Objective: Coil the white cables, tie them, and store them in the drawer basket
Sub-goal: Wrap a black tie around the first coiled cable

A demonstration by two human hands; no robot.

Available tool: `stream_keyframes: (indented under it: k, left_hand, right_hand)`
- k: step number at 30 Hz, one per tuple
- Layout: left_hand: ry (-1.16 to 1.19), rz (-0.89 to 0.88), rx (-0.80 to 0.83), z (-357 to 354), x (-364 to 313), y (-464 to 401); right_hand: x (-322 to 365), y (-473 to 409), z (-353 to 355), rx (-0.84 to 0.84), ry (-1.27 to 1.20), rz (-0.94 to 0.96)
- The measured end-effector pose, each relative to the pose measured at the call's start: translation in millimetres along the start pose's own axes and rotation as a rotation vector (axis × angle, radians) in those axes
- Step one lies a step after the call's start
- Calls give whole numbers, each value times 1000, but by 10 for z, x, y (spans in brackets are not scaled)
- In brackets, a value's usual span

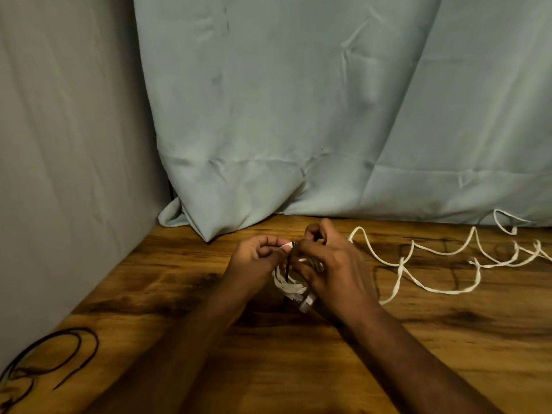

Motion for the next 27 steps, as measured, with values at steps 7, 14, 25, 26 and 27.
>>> stream_keyframes:
  k: [7,14,25,26,27]
  left_hand:
    - [72,-23,39,8,-87,16]
    - [-231,-214,116,-71,-114,74]
    - [-661,-551,180,-110,-237,154]
    - [-661,-554,168,-106,-243,153]
    - [-657,-556,155,-102,-245,150]
  right_hand:
    - [4,-7,-15,-66,-13,182]
    - [-125,33,-48,-163,-400,-160]
    - [-160,53,-104,-143,-591,-365]
    - [-165,52,-116,-148,-620,-398]
    - [-166,49,-124,-158,-669,-436]
Point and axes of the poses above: each hand's wrist, its own y-axis away from the middle knuckle, its own z-axis out of the back of the hand, x = y × z, the point moved 3 cm from there along -y, towards the middle knuckle, and after that the axes turned 2 degrees about x, right-handed, at the moved point
